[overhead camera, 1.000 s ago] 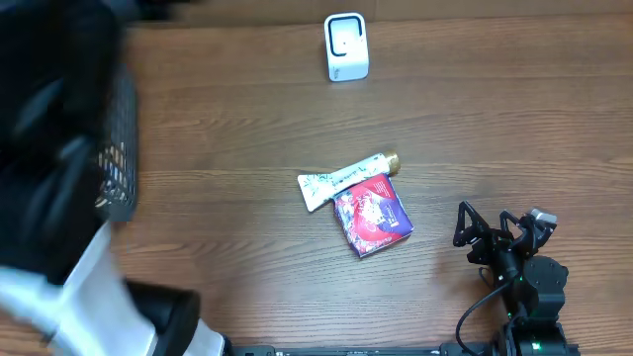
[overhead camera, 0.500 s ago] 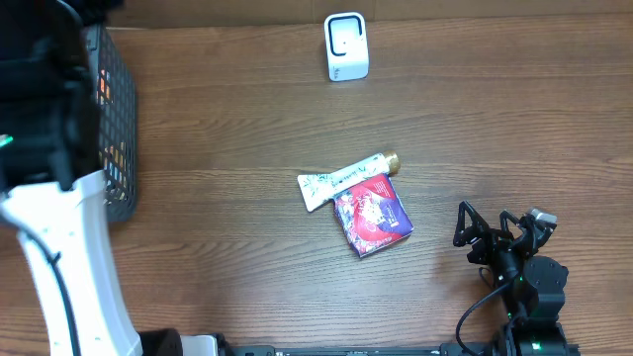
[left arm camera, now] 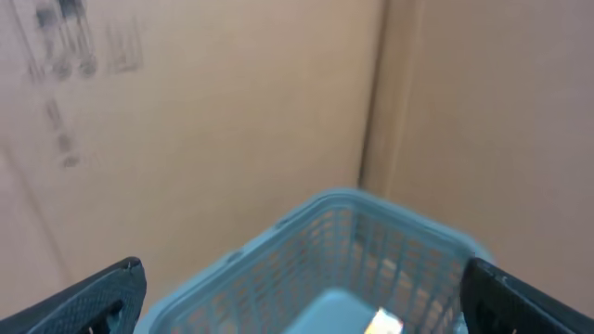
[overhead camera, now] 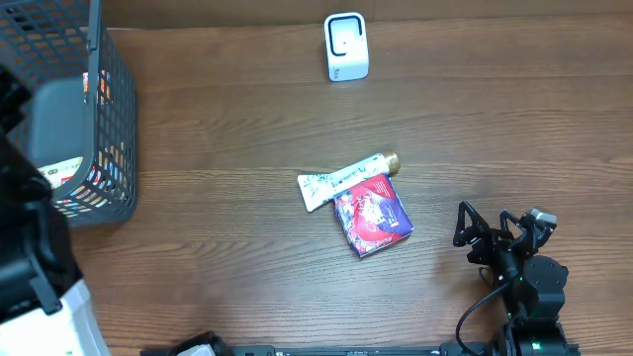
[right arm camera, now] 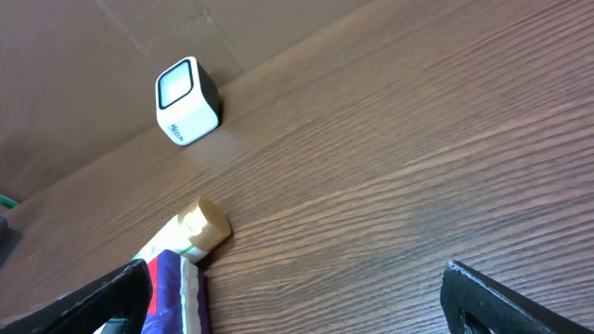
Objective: Scan the item barcode
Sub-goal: 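Release the tube on the table and return the left gripper to the basket, then grasp the yellow bag inside the basket with the left gripper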
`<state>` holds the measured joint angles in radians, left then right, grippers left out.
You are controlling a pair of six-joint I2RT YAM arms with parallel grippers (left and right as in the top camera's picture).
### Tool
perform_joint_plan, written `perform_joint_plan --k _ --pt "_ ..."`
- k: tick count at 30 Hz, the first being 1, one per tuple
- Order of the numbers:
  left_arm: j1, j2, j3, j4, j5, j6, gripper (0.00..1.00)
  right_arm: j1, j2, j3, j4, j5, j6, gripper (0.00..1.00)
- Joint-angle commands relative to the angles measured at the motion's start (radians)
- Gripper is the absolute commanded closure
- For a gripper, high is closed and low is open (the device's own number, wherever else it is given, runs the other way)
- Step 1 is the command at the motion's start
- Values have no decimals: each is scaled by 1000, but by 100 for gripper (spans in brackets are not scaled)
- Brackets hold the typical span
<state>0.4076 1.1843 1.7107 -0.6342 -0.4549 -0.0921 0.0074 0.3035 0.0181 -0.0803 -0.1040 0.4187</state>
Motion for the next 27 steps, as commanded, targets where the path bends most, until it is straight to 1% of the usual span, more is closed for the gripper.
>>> perform_joint_plan --k 1,4,7,12,16,19,22,27 --pt "126 108 -6 -47 239 -128 0 4 -1 -10 5 -3 4 0" --pt "204 184 -1 -59 341 -141 0 4 -1 -10 5 -3 4 0" --pt "238 269 30 -76 363 -140 0 4 -1 -10 5 -3 4 0" --pt "240 418 97 -126 380 -125 0 4 -1 -10 4 -3 4 0" --pt "241 521 114 -132 456 -125 0 4 5 -10 4 -3 4 0" --pt "241 575 114 -132 479 -116 0 4 18 -10 4 -3 4 0" --pt "242 624 114 -146 478 -87 0 4 32 -10 4 -3 4 0" --pt "243 722 114 -193 455 -88 0 4 40 -10 4 -3 4 0"
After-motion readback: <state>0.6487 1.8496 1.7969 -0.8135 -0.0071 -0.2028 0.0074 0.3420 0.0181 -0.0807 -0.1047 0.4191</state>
